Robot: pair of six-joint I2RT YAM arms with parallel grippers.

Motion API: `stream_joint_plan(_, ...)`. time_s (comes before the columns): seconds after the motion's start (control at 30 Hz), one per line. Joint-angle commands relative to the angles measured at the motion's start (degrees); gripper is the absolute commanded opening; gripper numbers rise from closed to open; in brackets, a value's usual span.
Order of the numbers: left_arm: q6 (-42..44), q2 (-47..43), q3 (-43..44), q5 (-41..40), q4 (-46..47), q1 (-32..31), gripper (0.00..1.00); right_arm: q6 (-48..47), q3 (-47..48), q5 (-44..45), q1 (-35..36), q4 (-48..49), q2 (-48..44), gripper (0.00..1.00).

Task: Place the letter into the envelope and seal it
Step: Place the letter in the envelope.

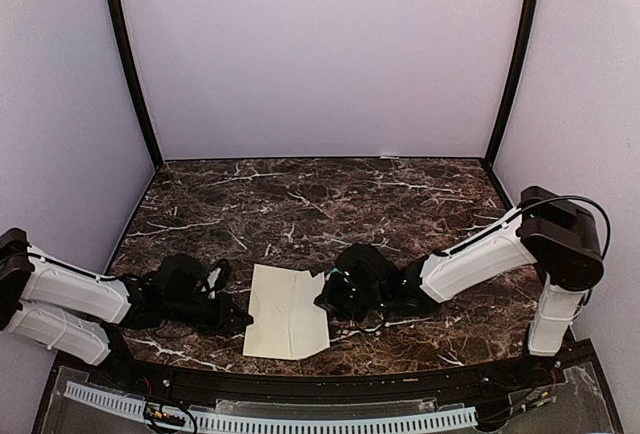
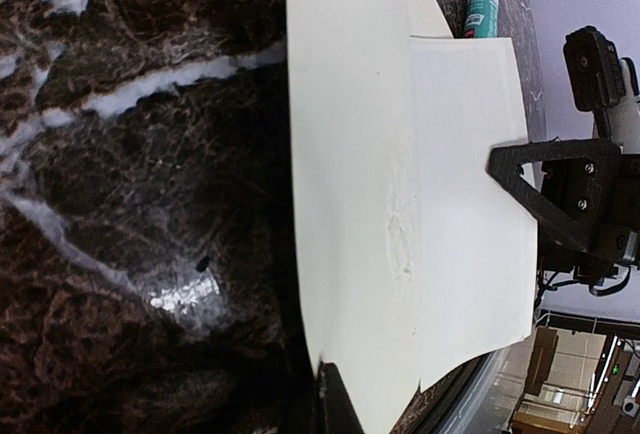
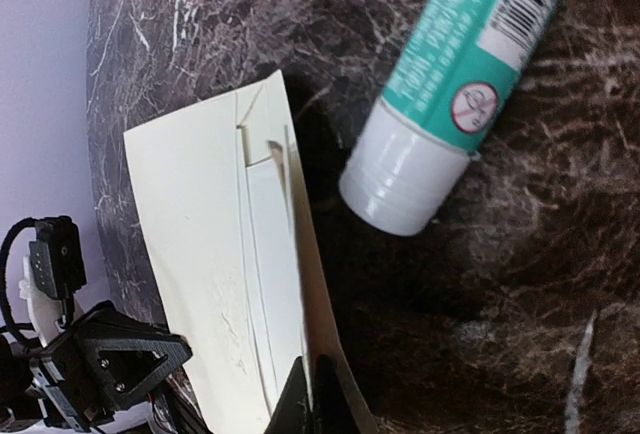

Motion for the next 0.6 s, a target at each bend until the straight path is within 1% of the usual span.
stream_joint_plan(0.0,0.47,0.78,-0.51,1.36,-0.89,0.1,0.0,-3.51,3.98,3.96,-0.8,0.17,1.47,0.0)
stream_joint_plan(0.33,1.06,1.14,0.0,1.29,-1.6,0.11,0.0,-7.64,6.18,5.08,-1.17,-1.26,2.96,0.0)
stream_joint_plan(0.57,1.81,1.52,0.94,1.24,-2.56,0.11,0.0,-12.03,8.64,6.91,-1.24,-4.9,3.0,0.0)
